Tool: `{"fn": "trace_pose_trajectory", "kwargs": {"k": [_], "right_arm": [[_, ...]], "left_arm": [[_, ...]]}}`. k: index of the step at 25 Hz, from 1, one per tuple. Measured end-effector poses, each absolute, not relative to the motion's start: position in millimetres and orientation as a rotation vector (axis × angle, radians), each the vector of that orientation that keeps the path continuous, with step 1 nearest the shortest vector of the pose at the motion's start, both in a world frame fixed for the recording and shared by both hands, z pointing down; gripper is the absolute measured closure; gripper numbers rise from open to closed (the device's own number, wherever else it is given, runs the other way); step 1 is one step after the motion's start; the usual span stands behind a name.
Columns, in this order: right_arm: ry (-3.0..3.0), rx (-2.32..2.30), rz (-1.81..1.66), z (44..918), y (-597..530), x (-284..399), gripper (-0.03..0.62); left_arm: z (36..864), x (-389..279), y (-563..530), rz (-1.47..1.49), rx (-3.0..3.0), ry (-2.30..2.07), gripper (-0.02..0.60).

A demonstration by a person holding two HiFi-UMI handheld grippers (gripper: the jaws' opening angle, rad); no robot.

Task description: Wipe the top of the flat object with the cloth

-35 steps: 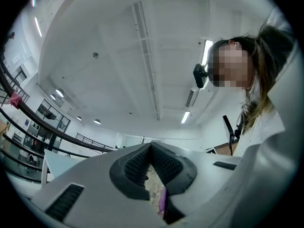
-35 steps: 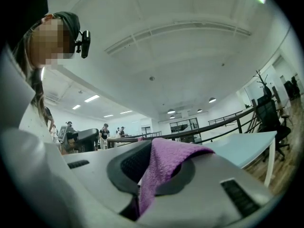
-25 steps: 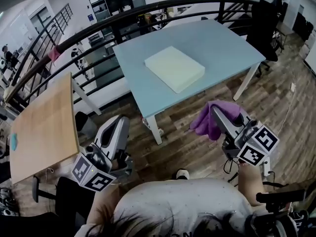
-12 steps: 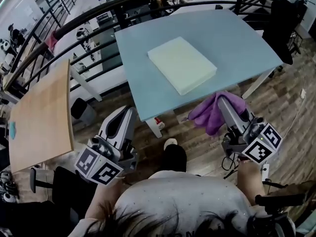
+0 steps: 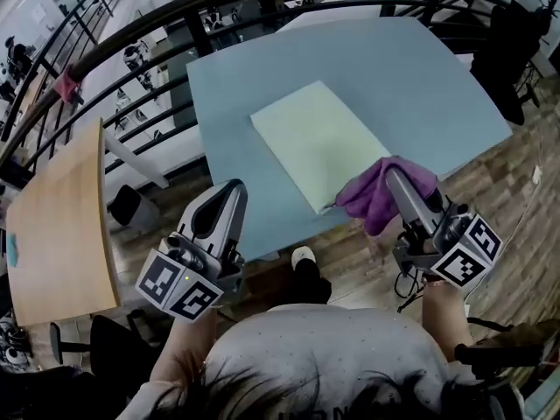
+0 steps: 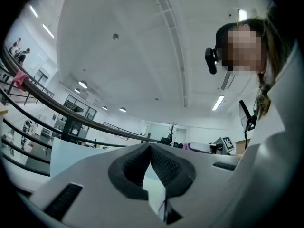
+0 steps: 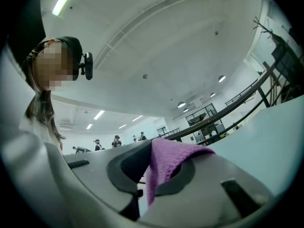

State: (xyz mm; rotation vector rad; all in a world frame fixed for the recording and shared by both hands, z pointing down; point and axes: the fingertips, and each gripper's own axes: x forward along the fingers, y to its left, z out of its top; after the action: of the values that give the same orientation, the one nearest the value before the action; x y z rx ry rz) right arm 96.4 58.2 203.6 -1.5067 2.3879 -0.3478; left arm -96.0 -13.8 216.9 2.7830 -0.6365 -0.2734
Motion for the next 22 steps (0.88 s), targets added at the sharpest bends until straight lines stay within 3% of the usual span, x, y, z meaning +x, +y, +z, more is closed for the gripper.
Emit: {"fn": "trace_pose_trajectory", "kwargs": {"k": [6,8,12,14,18,22], "right_arm": [[2.47,-1.508,-0.299,198.4,-36.2,117.6,0.576],[2.51,-1.483,-0.27,192.0,-67.8,113.5,0.576],[2.587,-1.37,-0.212,178.9,-120.9,94.2,0.576],[2.633,-1.296,-0.146,172.8,-142.9,81.1,0.576],[2.692,-1.177,-0.029,169.1,-184.2,49.9,0.576],[2.863,-1.209,-0.159,241.5,-236.9,20.2,0.576]], "left_arm": [[286.3,-53.9,-111.4,-0.125,2.605,-0.678,0.571],[306.8,-50.7,-139.0,-0.094,2.548,-0.731,0.481],[356.3,-39.1,-175.9,-0.005,2.382,-0.801,0.398],[381.4,-28.0,-186.6,0.06,2.323,-0.814,0.318],[423.6,-12.8,-202.0,0.144,2.216,-0.796,0.311],[449.8,0.3,-211.5,0.18,2.186,-0.777,0.311]]}}
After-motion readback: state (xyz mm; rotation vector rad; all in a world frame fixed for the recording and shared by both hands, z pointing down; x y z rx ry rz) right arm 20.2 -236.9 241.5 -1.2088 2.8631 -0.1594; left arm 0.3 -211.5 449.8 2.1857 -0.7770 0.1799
